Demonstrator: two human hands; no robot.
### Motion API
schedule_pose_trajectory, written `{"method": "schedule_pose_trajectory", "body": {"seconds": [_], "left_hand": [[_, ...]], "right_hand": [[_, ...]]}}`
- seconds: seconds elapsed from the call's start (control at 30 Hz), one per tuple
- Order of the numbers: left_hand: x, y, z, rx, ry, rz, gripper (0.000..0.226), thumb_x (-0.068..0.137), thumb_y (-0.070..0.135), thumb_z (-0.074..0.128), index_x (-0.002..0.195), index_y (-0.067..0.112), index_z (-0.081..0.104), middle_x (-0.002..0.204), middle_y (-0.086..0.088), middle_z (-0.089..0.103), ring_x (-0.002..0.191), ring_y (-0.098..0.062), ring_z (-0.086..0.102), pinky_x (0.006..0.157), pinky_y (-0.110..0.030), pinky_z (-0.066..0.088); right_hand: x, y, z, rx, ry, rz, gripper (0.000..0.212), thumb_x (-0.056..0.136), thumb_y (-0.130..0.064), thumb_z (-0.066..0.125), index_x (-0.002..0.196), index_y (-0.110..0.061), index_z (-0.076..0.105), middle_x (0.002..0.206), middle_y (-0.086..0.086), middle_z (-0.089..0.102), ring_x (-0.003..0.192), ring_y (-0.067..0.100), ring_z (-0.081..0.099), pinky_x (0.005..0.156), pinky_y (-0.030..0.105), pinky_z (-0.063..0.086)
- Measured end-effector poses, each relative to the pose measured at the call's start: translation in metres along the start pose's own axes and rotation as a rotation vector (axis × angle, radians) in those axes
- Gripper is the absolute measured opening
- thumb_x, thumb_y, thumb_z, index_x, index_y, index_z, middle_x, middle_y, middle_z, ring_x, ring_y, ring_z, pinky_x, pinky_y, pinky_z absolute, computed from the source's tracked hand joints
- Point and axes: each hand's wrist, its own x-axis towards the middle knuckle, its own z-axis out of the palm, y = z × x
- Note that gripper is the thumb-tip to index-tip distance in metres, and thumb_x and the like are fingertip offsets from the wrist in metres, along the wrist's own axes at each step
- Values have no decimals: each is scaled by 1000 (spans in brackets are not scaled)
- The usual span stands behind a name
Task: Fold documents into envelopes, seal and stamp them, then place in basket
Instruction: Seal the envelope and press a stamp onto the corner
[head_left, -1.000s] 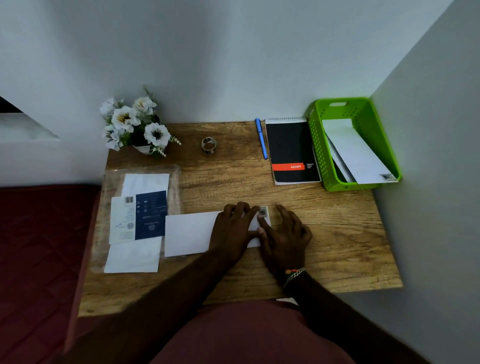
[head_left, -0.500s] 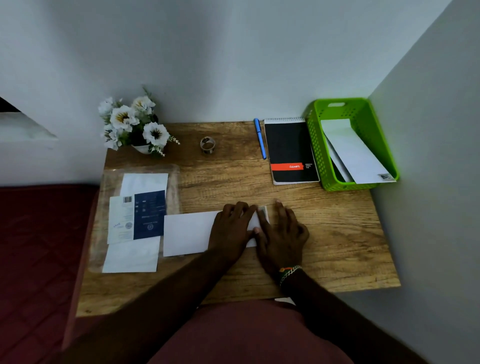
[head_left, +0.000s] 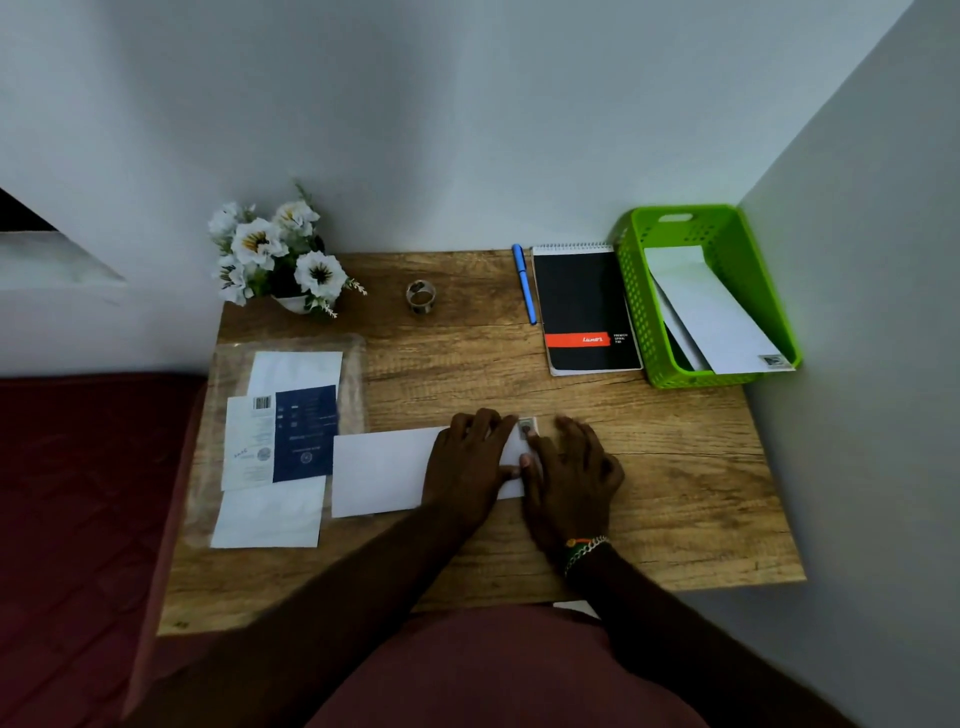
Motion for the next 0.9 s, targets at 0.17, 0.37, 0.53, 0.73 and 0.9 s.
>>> {"method": "schedule_pose_trajectory", "body": {"seconds": [0.17,0.37,0.53,0.73,0.9], "left_hand": [[-3,-1,-5,-6,-17,14,73,95,54,55,156,29,22,154,2,32,137,-23,29,110,-38,31],[-39,-41,-23,-165,347,-273,73,89,60,58,151,30,33,153,-4,38,138,-28,35,107,-51,38],[-80,-86,-18,-173,252,-688,80,85,56,66,151,30,31,155,-13,26,138,-40,28,108,-61,34],[-81,-85,-18,-575,520,-700,57,92,19,68,144,22,46,149,-13,41,135,-34,41,109,-53,39],[-74,-83,-37,-892,703,-728,35,94,12,65,128,20,58,128,-7,62,117,-26,59,99,-44,49]], "right_hand": [[-1,2,-9,196,75,78,33,95,-43,41,117,-28,59,140,1,51,129,22,46,102,48,29],[4,7,-33,519,33,153,25,90,-25,58,114,-16,61,111,4,61,101,25,57,83,35,44],[6,-3,-40,568,-150,220,24,90,-16,67,113,-14,64,107,1,61,95,19,58,81,25,40],[20,-20,-42,559,-243,373,18,85,-24,71,99,-19,61,94,-3,61,87,17,56,76,27,41],[31,-12,-40,710,-289,455,19,81,-20,78,95,-24,65,88,-5,65,93,20,63,92,33,50]]}}
